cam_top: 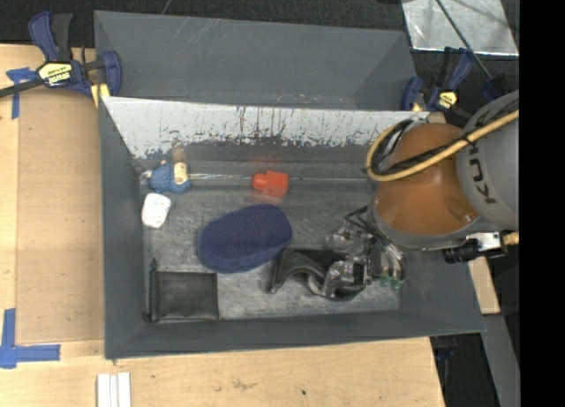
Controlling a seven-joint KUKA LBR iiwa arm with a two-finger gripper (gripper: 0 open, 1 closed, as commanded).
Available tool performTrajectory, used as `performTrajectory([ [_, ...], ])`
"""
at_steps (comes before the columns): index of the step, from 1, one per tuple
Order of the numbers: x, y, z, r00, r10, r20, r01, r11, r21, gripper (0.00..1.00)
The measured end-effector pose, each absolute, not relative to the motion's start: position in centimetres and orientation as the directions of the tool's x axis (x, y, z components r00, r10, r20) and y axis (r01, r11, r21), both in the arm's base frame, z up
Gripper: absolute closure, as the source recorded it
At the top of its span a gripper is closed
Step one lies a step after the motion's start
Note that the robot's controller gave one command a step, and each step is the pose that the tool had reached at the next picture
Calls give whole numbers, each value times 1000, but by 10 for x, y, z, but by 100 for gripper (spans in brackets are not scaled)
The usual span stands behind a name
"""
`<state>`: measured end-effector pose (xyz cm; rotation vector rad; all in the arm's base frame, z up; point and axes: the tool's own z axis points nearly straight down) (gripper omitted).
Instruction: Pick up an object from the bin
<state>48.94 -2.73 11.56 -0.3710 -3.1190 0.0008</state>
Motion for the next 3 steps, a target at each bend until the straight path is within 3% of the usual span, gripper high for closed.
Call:
performTrajectory([
  [1, 494, -18, 99, -973, 230, 15, 230, 973, -12, 100],
  [2, 497, 2, 103, -996, -93, -11, -93, 996, -10, 100],
  [3, 512, -11, 281, -838, -546, -3, -546, 838, -2, 100],
])
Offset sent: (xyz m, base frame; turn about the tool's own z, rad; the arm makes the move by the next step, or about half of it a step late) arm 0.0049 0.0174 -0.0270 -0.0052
